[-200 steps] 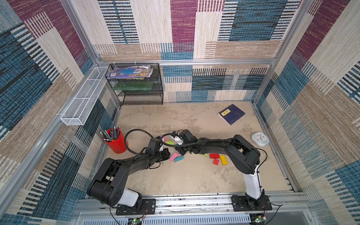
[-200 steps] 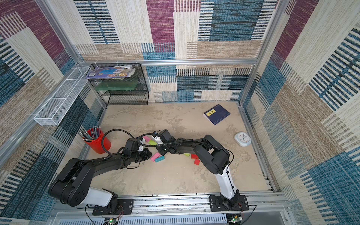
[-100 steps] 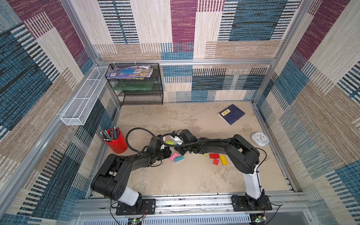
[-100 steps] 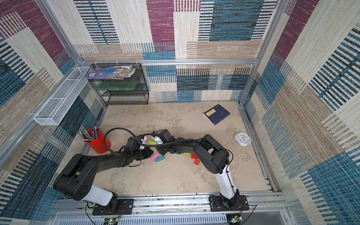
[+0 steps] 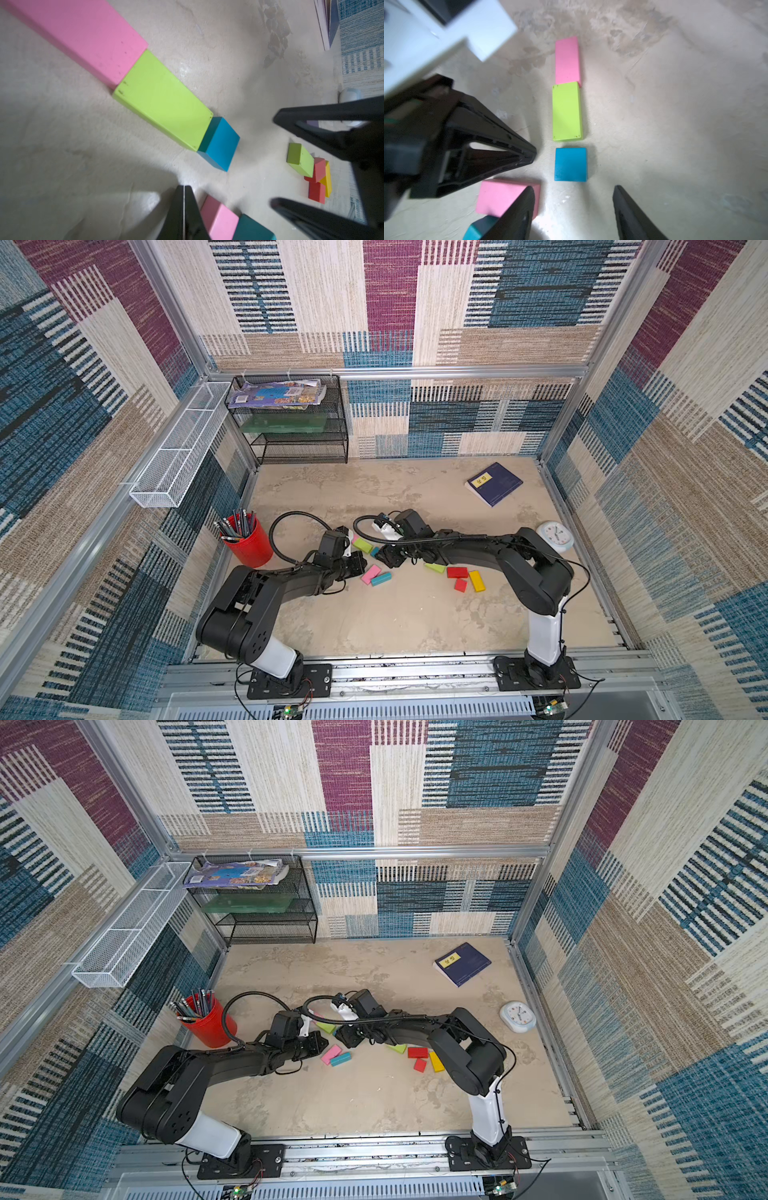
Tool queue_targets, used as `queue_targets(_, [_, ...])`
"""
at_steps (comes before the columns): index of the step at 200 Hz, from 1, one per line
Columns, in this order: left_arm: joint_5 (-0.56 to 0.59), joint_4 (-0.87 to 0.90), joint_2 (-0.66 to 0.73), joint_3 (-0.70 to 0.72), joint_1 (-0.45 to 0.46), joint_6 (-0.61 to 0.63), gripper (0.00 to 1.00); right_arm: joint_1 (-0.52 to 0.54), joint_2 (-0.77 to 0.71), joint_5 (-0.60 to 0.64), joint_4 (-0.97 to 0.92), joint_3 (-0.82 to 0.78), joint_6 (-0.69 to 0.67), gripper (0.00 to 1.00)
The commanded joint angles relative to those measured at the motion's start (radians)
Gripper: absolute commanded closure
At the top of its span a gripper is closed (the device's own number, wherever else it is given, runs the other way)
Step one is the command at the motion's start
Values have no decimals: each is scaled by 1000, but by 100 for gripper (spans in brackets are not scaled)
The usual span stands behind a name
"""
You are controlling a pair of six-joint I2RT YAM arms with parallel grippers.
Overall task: Assemble the letter v with building blocks
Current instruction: Assemble the building block at the center of the board.
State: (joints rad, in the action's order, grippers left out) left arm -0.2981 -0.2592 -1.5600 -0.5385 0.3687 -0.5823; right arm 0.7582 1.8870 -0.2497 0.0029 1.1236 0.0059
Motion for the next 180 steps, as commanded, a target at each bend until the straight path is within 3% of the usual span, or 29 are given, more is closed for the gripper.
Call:
queue_targets(1, [-6,8,-13,8,0,-39,96,-11,-43,-44,64,-37,70,38])
queue_targets(14, [-9,-12,-18,15,0,-45,100,-23,-32,-36,38,-41,89,45])
queue_targets(38, [-14,-36,-42,20,0,-57,100,-26,-2,-34,53,-73,111,67])
queue_targets(77, [-9,-60,-55,35,1,-77,100,-25,67,-47,92,-80,159,86])
queue_targets(180, [60,10,-34,30,1,-60,100,-31,170,-51,100,-33,189,87])
